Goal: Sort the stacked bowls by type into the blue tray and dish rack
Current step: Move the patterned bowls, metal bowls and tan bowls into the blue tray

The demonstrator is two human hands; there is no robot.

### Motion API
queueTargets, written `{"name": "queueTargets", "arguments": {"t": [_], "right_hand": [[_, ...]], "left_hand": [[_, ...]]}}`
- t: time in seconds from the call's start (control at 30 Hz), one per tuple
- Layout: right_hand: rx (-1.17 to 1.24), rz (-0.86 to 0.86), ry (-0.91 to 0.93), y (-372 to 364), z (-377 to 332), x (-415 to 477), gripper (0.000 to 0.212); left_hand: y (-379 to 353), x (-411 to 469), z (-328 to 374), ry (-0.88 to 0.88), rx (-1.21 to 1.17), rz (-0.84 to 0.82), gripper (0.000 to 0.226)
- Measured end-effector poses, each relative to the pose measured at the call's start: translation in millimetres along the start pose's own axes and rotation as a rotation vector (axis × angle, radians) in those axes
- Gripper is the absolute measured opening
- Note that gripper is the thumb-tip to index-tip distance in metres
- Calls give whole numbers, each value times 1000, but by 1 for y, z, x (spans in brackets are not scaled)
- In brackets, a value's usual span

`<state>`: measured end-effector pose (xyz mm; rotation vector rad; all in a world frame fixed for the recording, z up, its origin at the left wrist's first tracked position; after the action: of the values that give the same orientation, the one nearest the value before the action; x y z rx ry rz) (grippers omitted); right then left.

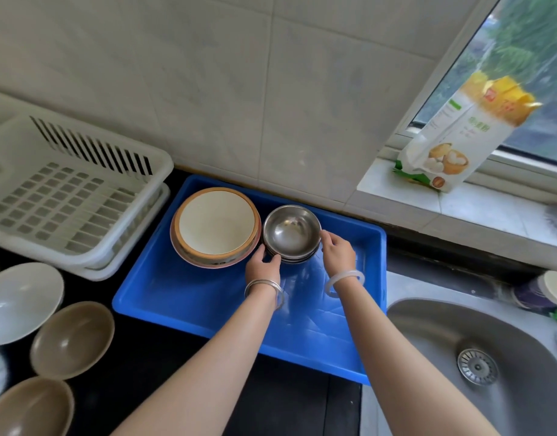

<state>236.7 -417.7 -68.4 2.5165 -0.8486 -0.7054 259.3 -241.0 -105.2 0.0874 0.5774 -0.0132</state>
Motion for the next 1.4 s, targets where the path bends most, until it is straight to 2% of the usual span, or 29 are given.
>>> {"name": "queueTargets", "arguments": {"t": [0.17,0.3,0.43,0.6,0.73,0.87,0.97,1.1,1.2,1.4], "right_hand": [[-10,-21,47,9,-5,-37,30],[14,-131,71,-8,-10,-88,23],[13,-343,81,-64,-9,-149,23],[-123,-602,91,-157,0,-215,19],[-255,-697,97,-217,3,-243,26],[-365,-694,80,-261,-5,-249,44],[-358,-685,12,-283,-12,-247,47],[-374,-657,-40,-294,-16,-244,27],[-289,-617,-84,-289,-16,-246,17],[-237,-533,94,-256,-37,-261,17]], "left_hand": [[29,-25,4,-40,16,-86,44],[84,-52,4,-129,117,-35,36],[155,-84,-7,-185,177,112,28],[240,-120,-43,-173,204,317,28],[303,-143,-76,-146,229,532,30],[351,-159,-97,-88,336,744,39],[372,-167,-114,1,288,847,49],[386,-161,-127,-27,83,826,60],[391,-159,-141,39,-82,800,60],[392,-152,-158,70,-246,751,42]]}}
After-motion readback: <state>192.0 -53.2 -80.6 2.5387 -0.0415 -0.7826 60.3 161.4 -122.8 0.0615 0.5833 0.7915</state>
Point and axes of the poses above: each hand's wrist, its own x-axis towards the middle knuckle, its own y-axis out of the back of the hand, z = x × y, the point moved 8 cm from there along x, towards the middle knuckle, and after that the axes turned 3 degrees about -y, right-handed, at the moved point
